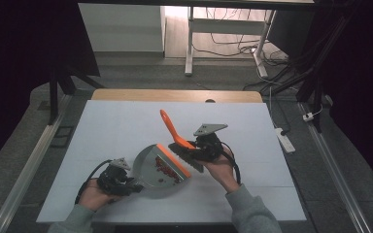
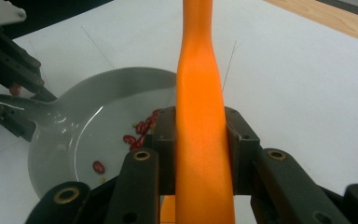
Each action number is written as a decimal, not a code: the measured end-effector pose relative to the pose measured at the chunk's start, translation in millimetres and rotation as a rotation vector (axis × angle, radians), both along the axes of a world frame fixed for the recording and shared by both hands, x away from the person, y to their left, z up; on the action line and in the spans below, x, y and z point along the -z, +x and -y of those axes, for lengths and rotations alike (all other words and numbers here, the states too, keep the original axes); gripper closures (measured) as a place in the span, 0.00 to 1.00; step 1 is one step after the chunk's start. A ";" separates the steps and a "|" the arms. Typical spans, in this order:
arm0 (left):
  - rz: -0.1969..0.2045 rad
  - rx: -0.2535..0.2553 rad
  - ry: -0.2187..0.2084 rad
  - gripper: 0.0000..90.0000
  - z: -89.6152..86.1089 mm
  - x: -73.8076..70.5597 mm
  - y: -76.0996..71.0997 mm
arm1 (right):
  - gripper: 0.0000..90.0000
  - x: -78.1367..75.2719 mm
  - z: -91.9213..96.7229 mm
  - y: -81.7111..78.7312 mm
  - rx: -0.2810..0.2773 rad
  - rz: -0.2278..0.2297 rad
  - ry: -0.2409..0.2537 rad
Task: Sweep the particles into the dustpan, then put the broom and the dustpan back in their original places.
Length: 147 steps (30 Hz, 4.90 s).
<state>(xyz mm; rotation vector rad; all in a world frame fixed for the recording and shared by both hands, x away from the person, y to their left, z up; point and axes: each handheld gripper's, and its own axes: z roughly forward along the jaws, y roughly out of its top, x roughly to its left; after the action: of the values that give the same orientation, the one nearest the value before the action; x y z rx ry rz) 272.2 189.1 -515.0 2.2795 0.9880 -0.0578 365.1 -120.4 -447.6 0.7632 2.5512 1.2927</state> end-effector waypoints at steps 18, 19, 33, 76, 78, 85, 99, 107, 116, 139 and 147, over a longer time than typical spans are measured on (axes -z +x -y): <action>0.054 -0.151 -0.081 0.68 -14.4 -3.3 -4.8 | 0.79 -17.4 38.0 0.3 0.038 0.040 0.024; 0.055 -0.157 -0.081 0.68 -15.3 -3.4 -5.0 | 0.79 -18.0 40.5 0.1 0.043 0.041 0.025; 0.068 -0.258 -0.095 0.68 -23.8 -4.1 -14.4 | 0.79 -15.0 79.7 -4.0 0.088 -0.008 0.053; 0.126 -0.671 -0.093 0.68 -39.6 3.9 -27.6 | 0.79 6.4 134.9 -33.4 0.141 -0.115 0.052; 0.123 -0.681 -0.084 0.68 -39.1 5.0 -25.4 | 0.79 8.9 135.2 -34.5 0.144 -0.120 0.046; 0.098 -0.708 -0.077 0.68 -39.1 11.2 -20.0 | 0.79 12.6 136.2 -40.5 0.165 -0.130 0.033; 0.075 -0.731 -0.040 0.68 -35.5 16.7 -17.6 | 0.79 31.3 141.8 -39.5 0.188 -0.199 0.031; 0.066 -0.727 -0.035 0.68 -35.2 18.4 -16.7 | 0.77 40.7 156.6 -27.9 0.258 -0.206 0.021; 0.066 -0.723 -0.034 0.68 -34.8 18.4 -17.8 | 0.70 45.3 159.2 -22.8 0.288 -0.161 -0.053; 0.101 -0.731 -0.014 0.40 -38.5 11.6 -23.9 | 0.58 54.6 165.4 -13.4 0.362 -0.128 -0.172; 0.193 -0.681 -0.005 0.36 -39.9 -3.7 -34.3 | 0.57 45.4 164.8 -18.5 0.330 -0.068 -0.146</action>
<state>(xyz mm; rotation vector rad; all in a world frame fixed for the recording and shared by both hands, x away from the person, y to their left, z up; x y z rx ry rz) 237.9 228.9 -511.3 1.7904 1.5874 0.4357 346.6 -285.2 -493.0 1.1530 2.4024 0.9818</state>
